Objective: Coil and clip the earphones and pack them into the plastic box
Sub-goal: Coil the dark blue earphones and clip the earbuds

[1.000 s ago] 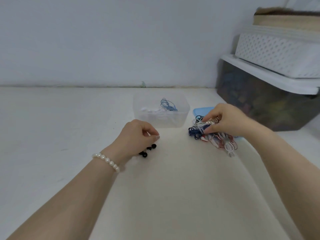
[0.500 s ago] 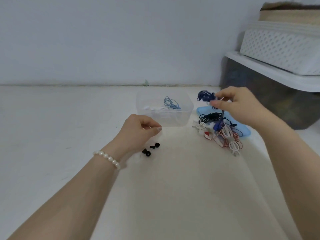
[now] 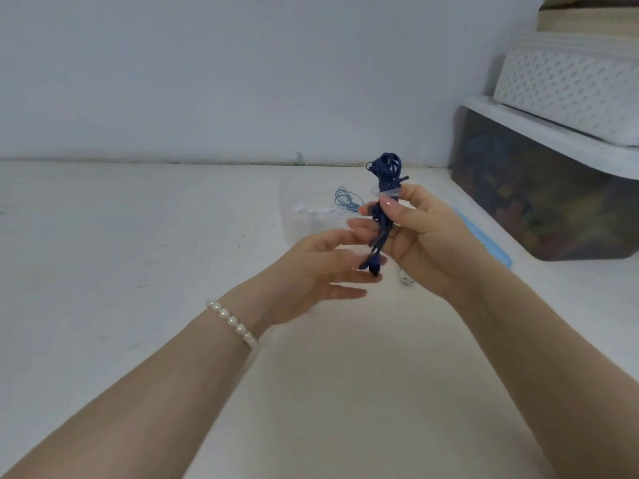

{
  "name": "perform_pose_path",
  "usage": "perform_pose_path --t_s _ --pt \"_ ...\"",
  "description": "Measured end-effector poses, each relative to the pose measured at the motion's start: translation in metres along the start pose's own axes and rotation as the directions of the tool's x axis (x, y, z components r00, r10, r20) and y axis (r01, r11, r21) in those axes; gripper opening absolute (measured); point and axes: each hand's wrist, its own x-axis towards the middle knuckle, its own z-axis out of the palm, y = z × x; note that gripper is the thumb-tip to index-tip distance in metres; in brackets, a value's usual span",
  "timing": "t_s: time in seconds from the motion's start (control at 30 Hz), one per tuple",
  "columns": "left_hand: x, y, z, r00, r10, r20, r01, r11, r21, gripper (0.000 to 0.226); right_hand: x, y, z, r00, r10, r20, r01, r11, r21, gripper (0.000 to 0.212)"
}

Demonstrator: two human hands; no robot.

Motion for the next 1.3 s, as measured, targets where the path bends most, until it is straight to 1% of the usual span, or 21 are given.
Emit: perform_pose_path --t_s 0.07,0.1,0.17,0.23,0.27,0.3,0.37,0.43,0.5,0.57,0.6,0.67,0.73,0.8,0.87,0.93,1.03,1.13,1.23,1.3 --pt "-0.001 -0.001 0.006 0.999 -0.003 0.042 0.006 0.998 -0.065 0.042 0.001 0.006 0.001 1.000 0.011 0.008 -0.012 0.993 0.119 0.019" --pt "-0.001 -0.001 0.008 1.000 0.006 0.027 -0.003 0.996 -0.094 0.035 0.002 0.008 0.000 1.000 0.007 0.005 -0.008 0.989 0.151 0.024" --pt "-0.001 0.000 0.008 0.997 0.012 -0.073 -0.022 0.989 -0.145 0.021 0.003 0.009 -0.003 0.999 -0.015 -0.031 0.019 0.988 0.151 0.029" --pt "0.000 0.002 0.004 0.983 0.024 -0.181 -0.054 0.985 -0.165 0.015 0.003 0.009 -0.009 0.996 -0.034 -0.080 0.044 0.991 0.130 0.030" --pt "0.001 0.003 0.001 0.977 0.033 -0.209 -0.066 0.985 -0.157 0.013 0.003 0.009 -0.013 0.995 -0.025 -0.100 0.037 0.992 0.121 0.031" --pt "0.002 0.004 -0.001 0.975 0.040 -0.220 -0.072 0.988 -0.139 0.013 0.003 0.009 -0.018 0.994 -0.005 -0.112 0.015 0.996 0.089 0.032" --pt "0.003 0.003 -0.002 0.973 0.042 -0.227 -0.064 0.994 -0.093 0.014 0.002 0.009 -0.024 0.995 0.043 -0.092 -0.050 0.996 -0.075 0.030" --pt "0.004 0.002 -0.002 0.970 0.048 -0.240 -0.062 0.997 -0.050 0.015 0.000 0.007 -0.029 0.995 0.088 -0.040 -0.096 0.955 -0.281 0.026" --pt "0.005 0.000 -0.001 0.970 0.059 -0.234 -0.066 0.998 -0.022 0.016 -0.004 0.003 -0.033 0.986 0.166 0.027 -0.140 0.899 -0.414 0.024" --pt "0.005 -0.003 0.000 0.975 0.065 -0.210 -0.066 0.998 0.005 0.017 -0.008 0.001 -0.035 0.958 0.268 0.099 -0.180 0.836 -0.519 0.032" --pt "0.004 -0.004 0.001 0.978 0.067 -0.199 -0.063 0.998 0.028 0.018 -0.009 0.000 -0.035 0.950 0.291 0.114 -0.175 0.796 -0.579 0.039" --pt "0.004 -0.006 0.004 0.979 0.066 -0.190 -0.053 0.996 0.072 0.017 -0.009 0.001 -0.034 0.955 0.278 0.102 -0.140 0.729 -0.670 0.052" --pt "0.004 -0.008 0.007 0.979 0.060 -0.195 -0.040 0.994 0.102 0.012 -0.009 0.004 -0.032 0.962 0.259 0.084 -0.121 0.682 -0.721 0.056" --pt "0.004 -0.009 0.009 0.978 0.053 -0.203 -0.026 0.991 0.132 0.010 -0.009 0.007 -0.032 0.965 0.250 0.075 -0.104 0.632 -0.768 0.050" --pt "0.003 -0.010 0.009 0.975 0.061 -0.212 -0.025 0.985 0.169 0.011 -0.008 0.009 -0.033 0.965 0.250 0.081 -0.092 0.609 -0.788 0.031" --pt "0.003 -0.009 0.009 0.974 0.057 -0.218 -0.023 0.987 0.157 0.010 -0.007 0.011 -0.034 0.970 0.232 0.073 -0.089 0.617 -0.782 0.017" --pt "0.002 -0.006 0.007 0.979 0.021 -0.201 -0.005 0.997 0.080 0.011 -0.006 0.013 -0.035 0.986 0.166 0.036 -0.079 0.638 -0.766 0.009" --pt "0.000 -0.002 0.005 0.981 -0.016 -0.194 0.020 1.000 0.022 0.017 -0.005 0.017 -0.034 0.992 0.123 0.028 -0.065 0.688 -0.723 0.009" --pt "-0.001 0.003 0.001 0.974 -0.018 -0.224 0.015 1.000 -0.015 0.018 -0.002 0.021 -0.032 0.996 0.088 0.002 -0.063 0.726 -0.685 0.013" --pt "-0.002 0.007 -0.004 0.966 0.004 -0.260 -0.007 1.000 -0.013 0.017 0.000 0.021 -0.031 0.993 0.107 -0.042 -0.112 0.809 -0.578 0.015"
